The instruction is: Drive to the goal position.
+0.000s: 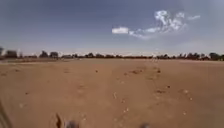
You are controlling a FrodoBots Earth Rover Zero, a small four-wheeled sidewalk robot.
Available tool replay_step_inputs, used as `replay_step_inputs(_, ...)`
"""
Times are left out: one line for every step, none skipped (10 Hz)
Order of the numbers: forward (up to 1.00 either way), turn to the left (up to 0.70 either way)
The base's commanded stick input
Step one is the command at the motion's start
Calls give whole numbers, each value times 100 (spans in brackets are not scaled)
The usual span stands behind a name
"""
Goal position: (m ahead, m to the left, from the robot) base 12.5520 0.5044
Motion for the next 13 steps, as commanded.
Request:
replay_step_inputs(70, 0)
replay_step_inputs(70, 0)
replay_step_inputs(70, 0)
replay_step_inputs(70, 0)
replay_step_inputs(70, 0)
replay_step_inputs(70, 0)
replay_step_inputs(70, 0)
replay_step_inputs(70, 0)
replay_step_inputs(70, 0)
replay_step_inputs(70, 0)
replay_step_inputs(70, 0)
replay_step_inputs(70, 0)
replay_step_inputs(70, 0)
